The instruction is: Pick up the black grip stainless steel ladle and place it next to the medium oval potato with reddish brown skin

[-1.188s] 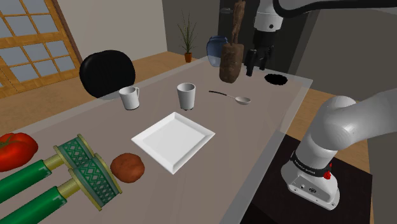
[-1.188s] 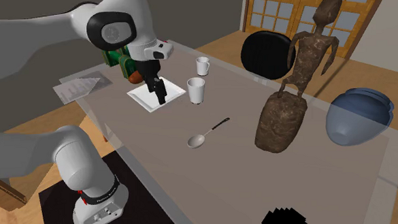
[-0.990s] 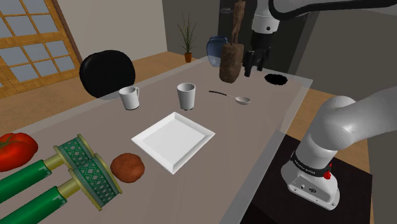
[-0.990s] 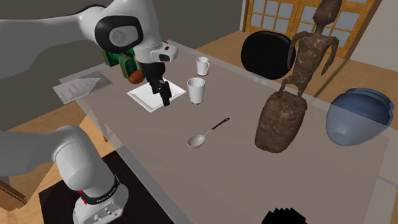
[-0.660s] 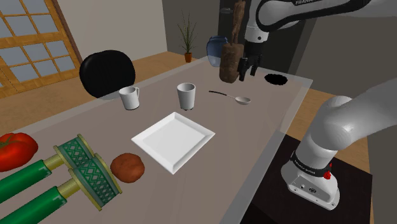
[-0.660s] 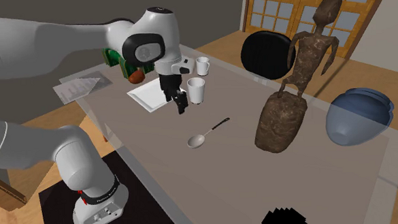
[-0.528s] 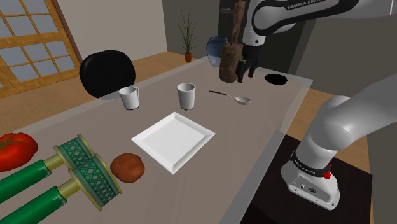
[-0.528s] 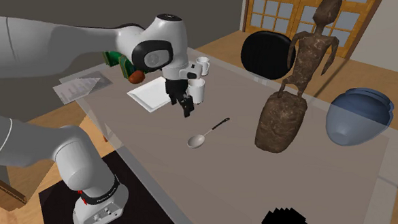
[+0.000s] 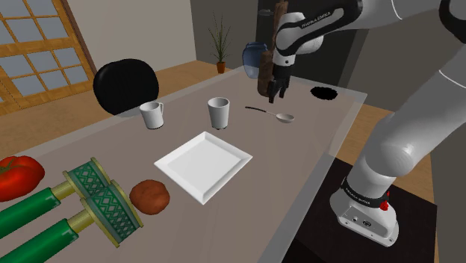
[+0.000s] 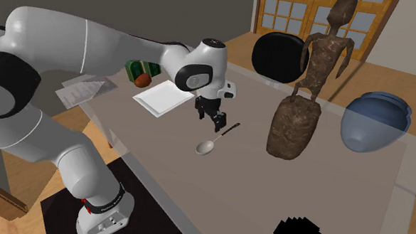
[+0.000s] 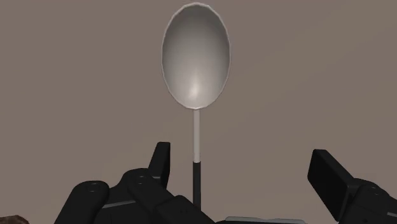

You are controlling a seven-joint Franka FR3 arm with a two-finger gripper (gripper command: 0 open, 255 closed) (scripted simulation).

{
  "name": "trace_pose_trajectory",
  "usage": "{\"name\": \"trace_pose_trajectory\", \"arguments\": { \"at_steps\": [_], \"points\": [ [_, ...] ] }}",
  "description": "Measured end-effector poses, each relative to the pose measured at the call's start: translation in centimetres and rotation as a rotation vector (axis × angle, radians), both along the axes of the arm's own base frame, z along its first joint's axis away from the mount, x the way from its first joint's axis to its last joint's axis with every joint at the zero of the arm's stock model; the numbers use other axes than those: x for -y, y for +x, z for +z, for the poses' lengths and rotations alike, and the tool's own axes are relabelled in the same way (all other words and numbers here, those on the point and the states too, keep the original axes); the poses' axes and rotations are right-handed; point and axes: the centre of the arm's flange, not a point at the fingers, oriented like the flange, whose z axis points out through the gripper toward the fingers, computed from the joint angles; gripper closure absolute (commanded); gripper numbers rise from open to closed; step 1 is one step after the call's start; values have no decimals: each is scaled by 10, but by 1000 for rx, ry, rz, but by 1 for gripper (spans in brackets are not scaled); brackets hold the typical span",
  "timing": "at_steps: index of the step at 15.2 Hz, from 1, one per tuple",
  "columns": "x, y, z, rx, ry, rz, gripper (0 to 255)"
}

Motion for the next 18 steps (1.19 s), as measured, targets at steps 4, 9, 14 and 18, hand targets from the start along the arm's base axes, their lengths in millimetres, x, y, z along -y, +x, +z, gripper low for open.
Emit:
{"name": "trace_pose_trajectory", "arguments": {
  "at_steps": [4,9,14,18],
  "points": [
    [21,33,-42,-11,25,34,0],
    [26,47,-71,-15,34,49,0],
    [23,46,-93,-15,34,49,0],
    [23,46,-96,-15,34,49,0]
  ]
}}
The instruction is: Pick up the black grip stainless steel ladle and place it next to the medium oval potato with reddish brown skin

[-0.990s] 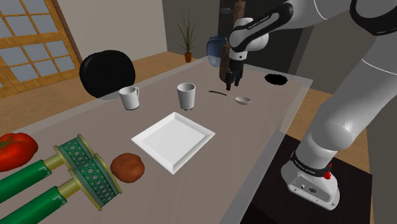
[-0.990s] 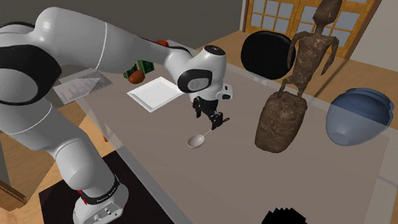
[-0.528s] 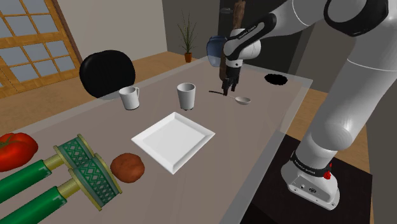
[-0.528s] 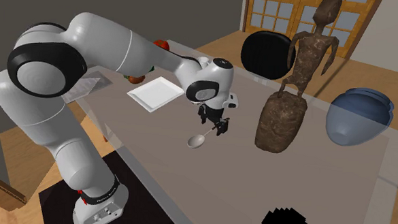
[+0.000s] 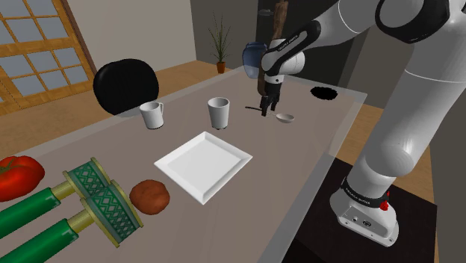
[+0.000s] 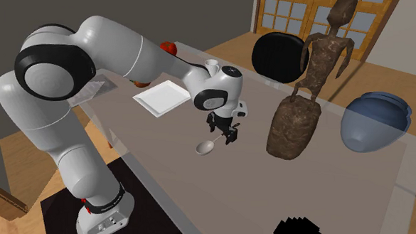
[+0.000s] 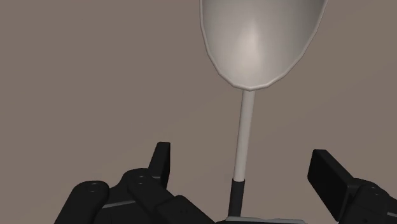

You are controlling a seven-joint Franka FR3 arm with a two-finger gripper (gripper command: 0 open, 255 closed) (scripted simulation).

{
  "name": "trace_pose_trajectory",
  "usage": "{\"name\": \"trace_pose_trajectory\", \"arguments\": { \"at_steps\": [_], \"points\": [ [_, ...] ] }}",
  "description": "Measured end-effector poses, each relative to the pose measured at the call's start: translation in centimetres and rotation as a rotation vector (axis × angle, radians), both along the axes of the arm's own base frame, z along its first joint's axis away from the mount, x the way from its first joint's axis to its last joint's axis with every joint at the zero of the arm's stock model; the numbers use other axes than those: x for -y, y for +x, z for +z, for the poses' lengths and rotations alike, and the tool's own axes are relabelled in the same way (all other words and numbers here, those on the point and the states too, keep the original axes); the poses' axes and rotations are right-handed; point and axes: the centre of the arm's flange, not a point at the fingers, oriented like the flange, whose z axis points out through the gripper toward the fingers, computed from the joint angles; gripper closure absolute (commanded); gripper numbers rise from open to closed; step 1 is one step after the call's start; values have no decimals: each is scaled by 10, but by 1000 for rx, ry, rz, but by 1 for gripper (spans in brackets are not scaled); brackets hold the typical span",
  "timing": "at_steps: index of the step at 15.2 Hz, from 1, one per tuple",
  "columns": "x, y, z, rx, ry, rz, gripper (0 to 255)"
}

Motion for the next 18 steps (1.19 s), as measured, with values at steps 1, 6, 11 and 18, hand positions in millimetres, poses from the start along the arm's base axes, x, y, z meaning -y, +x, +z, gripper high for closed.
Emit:
{"name": "trace_pose_trajectory", "arguments": {
  "at_steps": [1,6,11,18],
  "points": [
    [0,0,0,0,0,0,0],
    [0,0,0,0,0,0,255],
    [0,0,0,0,0,0,255],
    [-1,0,26,1,0,0,255]
  ]
}}
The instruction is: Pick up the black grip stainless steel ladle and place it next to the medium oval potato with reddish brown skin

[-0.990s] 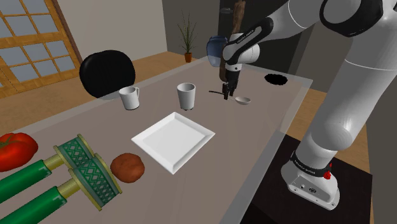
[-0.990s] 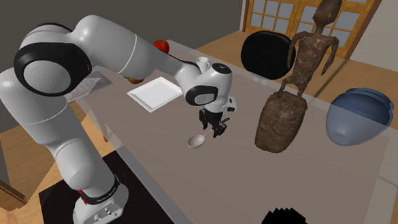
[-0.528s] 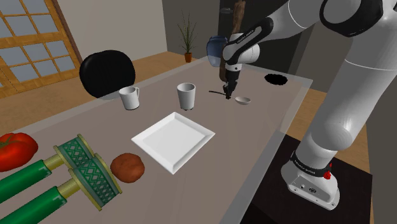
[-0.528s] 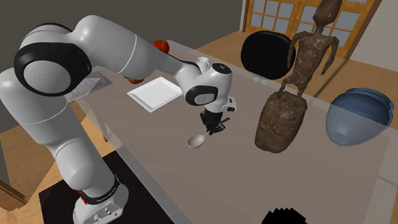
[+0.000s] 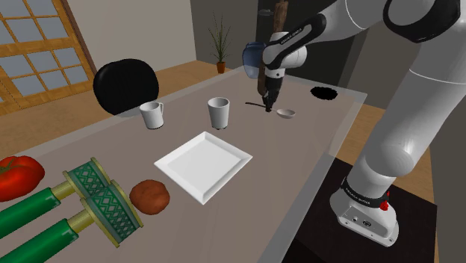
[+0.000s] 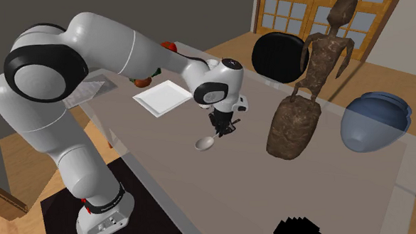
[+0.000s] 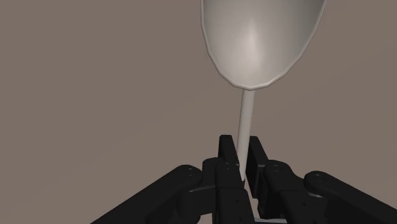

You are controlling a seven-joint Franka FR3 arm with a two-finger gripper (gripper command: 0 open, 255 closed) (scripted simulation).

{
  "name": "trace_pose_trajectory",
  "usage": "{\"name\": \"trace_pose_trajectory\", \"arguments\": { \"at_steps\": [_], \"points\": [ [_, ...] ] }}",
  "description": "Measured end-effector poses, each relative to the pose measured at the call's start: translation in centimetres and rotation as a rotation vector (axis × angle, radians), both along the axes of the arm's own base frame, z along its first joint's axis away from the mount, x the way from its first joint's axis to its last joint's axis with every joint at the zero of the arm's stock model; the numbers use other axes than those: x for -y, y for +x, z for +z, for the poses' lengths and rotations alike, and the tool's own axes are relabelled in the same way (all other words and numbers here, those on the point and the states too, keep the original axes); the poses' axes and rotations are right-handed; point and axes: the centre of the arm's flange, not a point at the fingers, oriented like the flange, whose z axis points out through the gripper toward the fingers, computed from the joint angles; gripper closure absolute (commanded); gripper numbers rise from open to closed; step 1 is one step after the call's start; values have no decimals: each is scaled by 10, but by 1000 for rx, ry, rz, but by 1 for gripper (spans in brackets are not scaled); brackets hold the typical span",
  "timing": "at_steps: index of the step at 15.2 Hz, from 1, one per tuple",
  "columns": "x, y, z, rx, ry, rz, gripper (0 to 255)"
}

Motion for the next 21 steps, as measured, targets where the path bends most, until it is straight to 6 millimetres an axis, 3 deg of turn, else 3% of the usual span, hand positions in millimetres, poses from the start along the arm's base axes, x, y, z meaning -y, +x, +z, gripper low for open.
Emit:
{"name": "trace_pose_trajectory", "arguments": {
  "at_steps": [21],
  "points": [
    [1,0,112,0,0,0,255]
  ]
}}
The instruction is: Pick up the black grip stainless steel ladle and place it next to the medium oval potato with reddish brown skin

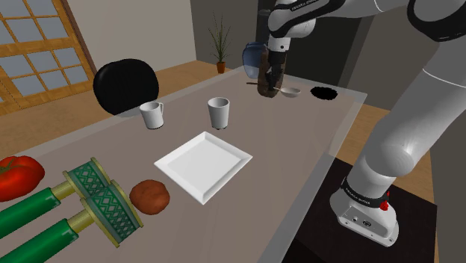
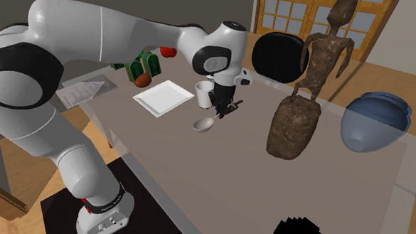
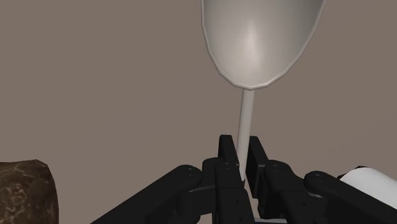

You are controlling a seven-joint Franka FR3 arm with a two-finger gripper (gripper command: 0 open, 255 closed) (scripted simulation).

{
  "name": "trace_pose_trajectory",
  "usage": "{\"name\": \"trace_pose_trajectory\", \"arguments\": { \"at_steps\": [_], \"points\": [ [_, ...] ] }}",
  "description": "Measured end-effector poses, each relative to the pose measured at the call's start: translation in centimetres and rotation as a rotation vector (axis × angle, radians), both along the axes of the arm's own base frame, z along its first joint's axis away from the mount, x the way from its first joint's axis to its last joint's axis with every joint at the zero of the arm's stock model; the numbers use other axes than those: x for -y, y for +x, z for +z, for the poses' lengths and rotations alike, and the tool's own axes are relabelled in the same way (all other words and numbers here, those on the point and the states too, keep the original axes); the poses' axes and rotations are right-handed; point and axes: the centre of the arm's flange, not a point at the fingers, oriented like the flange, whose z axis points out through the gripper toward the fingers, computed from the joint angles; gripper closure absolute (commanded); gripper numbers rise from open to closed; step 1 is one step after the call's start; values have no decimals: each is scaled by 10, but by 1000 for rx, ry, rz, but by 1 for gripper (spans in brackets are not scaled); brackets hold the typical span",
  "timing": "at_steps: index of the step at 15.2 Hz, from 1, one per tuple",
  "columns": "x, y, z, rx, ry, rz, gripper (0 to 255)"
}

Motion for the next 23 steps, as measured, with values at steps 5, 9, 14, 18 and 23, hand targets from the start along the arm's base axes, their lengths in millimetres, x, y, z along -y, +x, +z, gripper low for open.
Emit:
{"name": "trace_pose_trajectory", "arguments": {
  "at_steps": [5,9,14,18,23],
  "points": [
    [-40,-15,6,0,0,1,255],
    [-85,-33,5,0,1,1,255],
    [-144,-56,7,0,1,2,255],
    [-199,-79,4,0,0,2,255],
    [-258,-106,9,0,0,1,255]
  ]
}}
